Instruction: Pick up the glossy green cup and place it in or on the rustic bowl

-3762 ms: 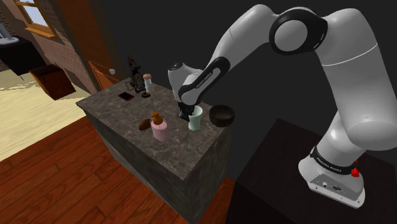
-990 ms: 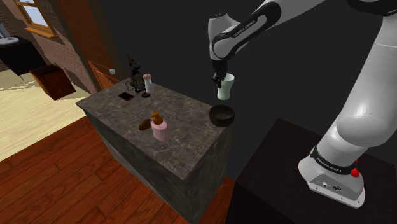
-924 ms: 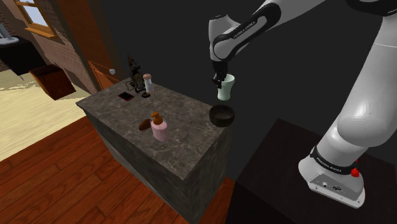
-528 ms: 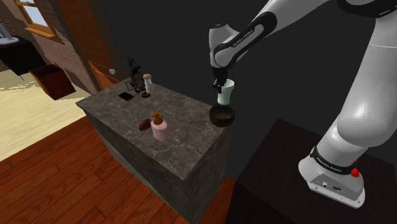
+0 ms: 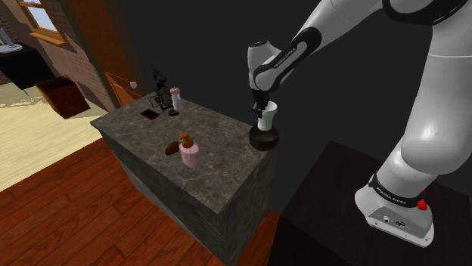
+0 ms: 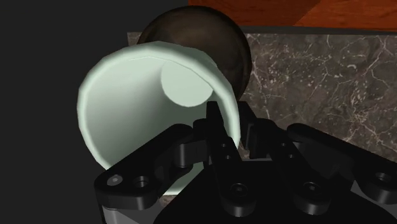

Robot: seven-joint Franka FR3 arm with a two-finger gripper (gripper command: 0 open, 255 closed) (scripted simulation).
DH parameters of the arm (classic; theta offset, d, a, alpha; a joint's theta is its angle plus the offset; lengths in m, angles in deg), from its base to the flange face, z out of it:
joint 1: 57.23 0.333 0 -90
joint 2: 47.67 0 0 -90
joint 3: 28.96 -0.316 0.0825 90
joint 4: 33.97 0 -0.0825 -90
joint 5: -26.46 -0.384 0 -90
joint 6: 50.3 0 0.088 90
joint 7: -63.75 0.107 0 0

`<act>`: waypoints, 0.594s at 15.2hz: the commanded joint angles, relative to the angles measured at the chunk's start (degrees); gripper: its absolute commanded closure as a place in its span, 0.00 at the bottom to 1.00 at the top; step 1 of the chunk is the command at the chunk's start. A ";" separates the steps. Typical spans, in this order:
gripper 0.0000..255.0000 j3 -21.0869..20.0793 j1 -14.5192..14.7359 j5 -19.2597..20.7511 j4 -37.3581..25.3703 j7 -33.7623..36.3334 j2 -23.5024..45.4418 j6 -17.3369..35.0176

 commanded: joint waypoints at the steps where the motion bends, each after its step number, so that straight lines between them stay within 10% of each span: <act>1: 1.00 0.14 -0.01 0.32 0.37 0.28 0.87 1.30; 9: 1.00 0.47 0.15 1.10 0.62 1.13 3.44 4.07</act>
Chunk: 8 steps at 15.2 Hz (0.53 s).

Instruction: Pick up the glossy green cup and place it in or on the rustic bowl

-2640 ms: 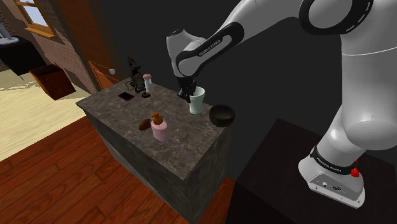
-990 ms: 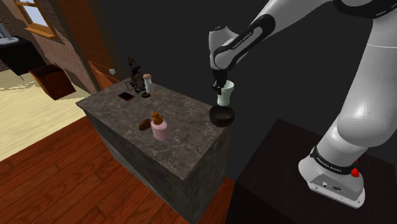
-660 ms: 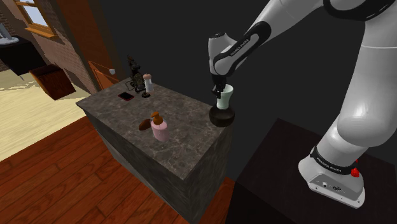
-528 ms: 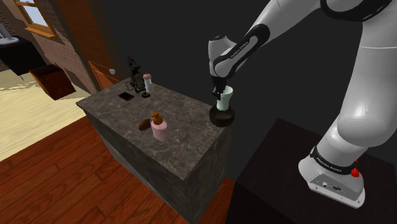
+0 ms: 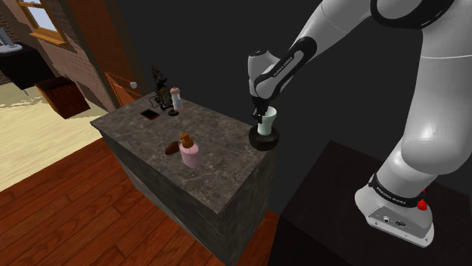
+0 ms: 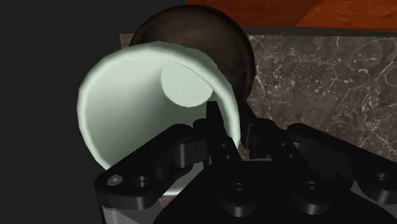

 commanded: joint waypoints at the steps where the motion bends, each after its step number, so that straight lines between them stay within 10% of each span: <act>1: 1.00 0.01 0.00 0.02 -0.01 0.01 0.03 0.06; 4: 1.00 0.01 0.00 0.02 -0.01 0.01 0.03 0.06; 5: 0.00 0.01 0.00 0.02 -0.01 0.01 0.03 0.07; 8: 0.00 0.01 0.00 0.02 0.00 0.01 0.03 0.07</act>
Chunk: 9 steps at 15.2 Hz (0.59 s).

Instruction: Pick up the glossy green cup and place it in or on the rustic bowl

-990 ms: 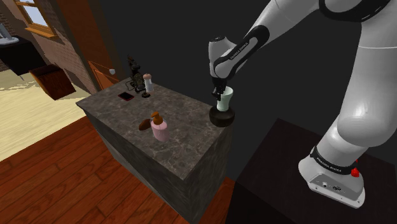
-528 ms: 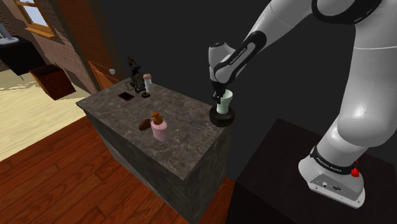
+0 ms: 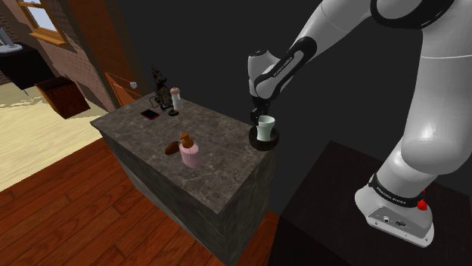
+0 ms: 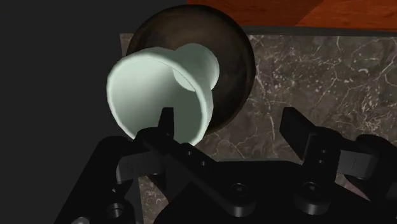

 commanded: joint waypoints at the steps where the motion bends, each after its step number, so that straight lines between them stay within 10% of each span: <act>1: 0.00 0.00 0.00 0.00 0.00 0.00 0.00 0.00; 9: 0.00 -0.87 0.20 -1.56 -0.84 -1.03 -5.34 -6.19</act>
